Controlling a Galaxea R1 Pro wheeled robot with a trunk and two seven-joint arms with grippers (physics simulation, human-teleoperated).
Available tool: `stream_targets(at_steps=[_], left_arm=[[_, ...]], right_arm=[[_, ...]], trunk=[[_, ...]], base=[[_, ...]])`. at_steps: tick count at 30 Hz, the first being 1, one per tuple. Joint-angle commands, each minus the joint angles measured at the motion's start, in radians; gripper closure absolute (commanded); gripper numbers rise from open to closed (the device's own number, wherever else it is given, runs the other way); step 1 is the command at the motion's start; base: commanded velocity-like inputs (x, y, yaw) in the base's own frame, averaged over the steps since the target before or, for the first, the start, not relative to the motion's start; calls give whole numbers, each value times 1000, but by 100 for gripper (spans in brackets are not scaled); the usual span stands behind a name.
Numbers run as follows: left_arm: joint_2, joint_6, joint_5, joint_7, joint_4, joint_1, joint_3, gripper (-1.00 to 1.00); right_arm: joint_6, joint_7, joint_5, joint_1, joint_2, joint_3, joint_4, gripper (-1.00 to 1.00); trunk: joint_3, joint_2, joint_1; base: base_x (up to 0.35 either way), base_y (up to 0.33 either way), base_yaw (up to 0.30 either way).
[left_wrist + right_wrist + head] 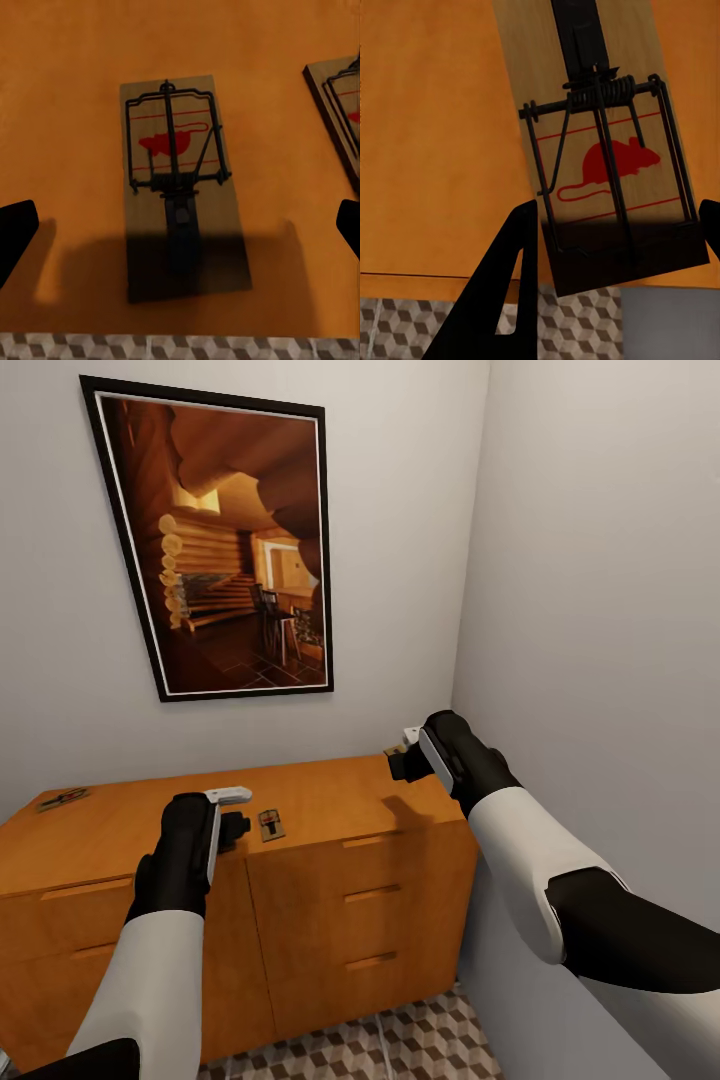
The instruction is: Take the four mousetraps from the cabinet in the bathroom and place them on the bathroom floor. Make sure all four end up on the same floor surface, and ensure that at least two of them are either under or directly next to the same bathroom sink.
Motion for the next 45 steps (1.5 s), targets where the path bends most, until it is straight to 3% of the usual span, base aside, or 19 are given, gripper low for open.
stream_targets(at_steps=[1,26,45], left_arm=[[-1,3,-3,-3,-4,-1,2,-100],[-1,3,-13,-3,-10,-1,8,-100],[-1,3,-10,-2,41,-6,7,-100]], right_arm=[[4,3,0,-1,0,0,-1,100],[4,3,0,-1,0,1,5,100],[4,6,7,-1,0,0,11,100]], trunk=[[-1,-1,0],[-1,-1,0],[-1,-1,0]], base=[[0,-6,0],[0,-1,0],[0,0,0]])
